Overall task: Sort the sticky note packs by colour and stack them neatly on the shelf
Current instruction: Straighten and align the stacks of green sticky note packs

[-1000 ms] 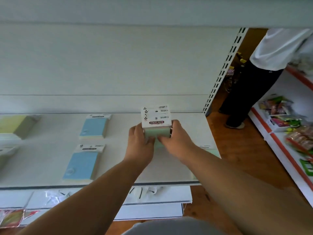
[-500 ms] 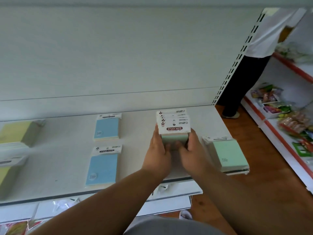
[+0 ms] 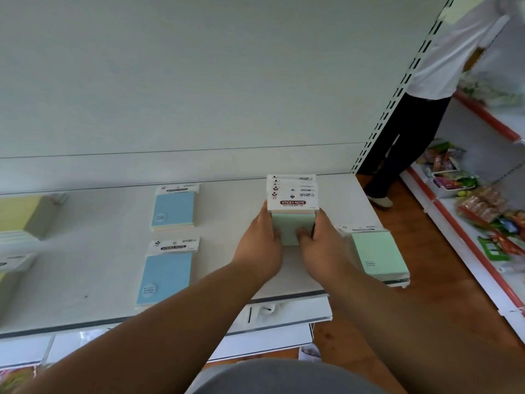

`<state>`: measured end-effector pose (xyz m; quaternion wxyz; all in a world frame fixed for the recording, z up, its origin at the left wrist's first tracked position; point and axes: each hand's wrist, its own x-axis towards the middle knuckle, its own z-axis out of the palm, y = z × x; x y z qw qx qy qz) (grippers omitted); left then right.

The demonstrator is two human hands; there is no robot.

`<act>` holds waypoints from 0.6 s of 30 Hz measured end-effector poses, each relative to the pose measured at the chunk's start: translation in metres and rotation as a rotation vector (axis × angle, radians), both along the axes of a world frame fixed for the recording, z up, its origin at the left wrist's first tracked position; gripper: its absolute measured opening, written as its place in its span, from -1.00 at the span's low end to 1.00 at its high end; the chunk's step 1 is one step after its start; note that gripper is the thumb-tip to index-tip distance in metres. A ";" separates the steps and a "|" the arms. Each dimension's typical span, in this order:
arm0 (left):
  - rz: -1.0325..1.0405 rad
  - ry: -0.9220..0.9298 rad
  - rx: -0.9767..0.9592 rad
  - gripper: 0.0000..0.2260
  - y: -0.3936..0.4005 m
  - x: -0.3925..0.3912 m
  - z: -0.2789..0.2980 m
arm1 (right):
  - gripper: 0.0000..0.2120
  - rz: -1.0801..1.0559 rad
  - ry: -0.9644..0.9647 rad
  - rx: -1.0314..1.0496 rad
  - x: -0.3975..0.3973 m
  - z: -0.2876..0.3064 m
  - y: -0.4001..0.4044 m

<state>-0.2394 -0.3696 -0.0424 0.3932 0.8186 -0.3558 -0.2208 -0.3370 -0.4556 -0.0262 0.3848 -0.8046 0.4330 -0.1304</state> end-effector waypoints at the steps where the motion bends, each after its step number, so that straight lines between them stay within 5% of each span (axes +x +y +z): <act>1: 0.032 0.008 0.031 -0.62 -0.008 0.004 0.003 | -0.70 0.006 0.002 -0.022 0.001 0.003 -0.007; 6: 0.171 0.194 0.131 -0.70 -0.050 0.020 0.015 | -0.68 0.022 0.087 -0.042 0.017 0.012 -0.059; 11: -0.063 -0.152 0.458 -0.72 -0.078 0.024 0.027 | -0.64 0.032 0.123 0.074 0.031 0.013 -0.096; 15: 0.028 0.035 0.447 -0.66 -0.080 0.030 0.019 | -0.58 0.071 0.161 0.090 0.034 0.008 -0.106; 18: -0.039 -0.119 0.530 -0.73 -0.067 0.035 0.015 | -0.53 0.134 0.290 0.072 0.032 0.010 -0.110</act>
